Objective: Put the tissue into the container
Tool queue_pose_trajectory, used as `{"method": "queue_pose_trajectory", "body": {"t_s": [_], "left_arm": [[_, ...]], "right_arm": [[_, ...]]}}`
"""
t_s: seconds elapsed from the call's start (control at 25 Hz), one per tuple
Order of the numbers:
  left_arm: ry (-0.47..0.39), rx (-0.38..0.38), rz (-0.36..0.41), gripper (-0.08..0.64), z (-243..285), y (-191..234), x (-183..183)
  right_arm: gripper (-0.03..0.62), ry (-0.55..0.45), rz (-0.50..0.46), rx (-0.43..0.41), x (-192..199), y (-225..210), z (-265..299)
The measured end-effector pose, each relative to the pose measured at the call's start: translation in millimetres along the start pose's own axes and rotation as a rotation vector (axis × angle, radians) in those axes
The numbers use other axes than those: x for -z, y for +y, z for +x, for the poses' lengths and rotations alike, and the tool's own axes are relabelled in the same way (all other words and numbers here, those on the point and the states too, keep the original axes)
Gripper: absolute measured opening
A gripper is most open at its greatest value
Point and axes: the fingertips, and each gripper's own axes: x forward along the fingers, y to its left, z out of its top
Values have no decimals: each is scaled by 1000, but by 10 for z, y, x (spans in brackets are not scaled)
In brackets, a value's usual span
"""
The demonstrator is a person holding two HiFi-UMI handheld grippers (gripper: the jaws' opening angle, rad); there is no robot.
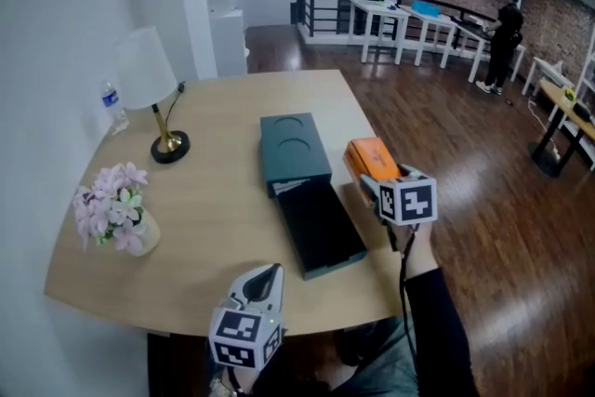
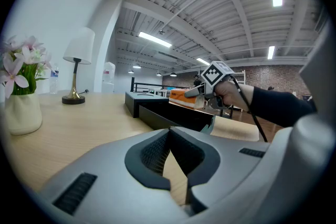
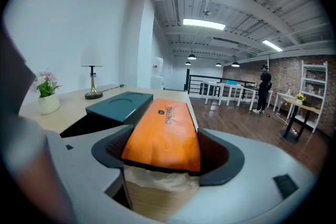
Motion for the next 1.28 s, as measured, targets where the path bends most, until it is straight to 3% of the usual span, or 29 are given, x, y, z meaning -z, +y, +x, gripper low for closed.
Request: {"method": "queue_pose_trajectory", "body": {"t_s": [0.2,0.36,0.6,0.76,1.08,1.28], "left_arm": [[0,3,0,-3,14,0,1],[-2,0,0,-3,16,6,-1],[-1,4,-1,-3,25,7,5],[-6,4,-1,-3,30,0,-7],[-4,3,-3,-3,26,1,-4],[-4,3,-1,-3,25,0,-9]], "right_arm": [[390,-106,-31,-8,-370,172,-572],[390,-133,-41,-52,-441,495,-868],[390,-101,-32,-134,-177,1163,-953],[390,-58,-57,-130,22,1436,-862],[393,37,-84,-91,407,1631,-630],[449,30,-111,-97,382,1677,-628]]}}
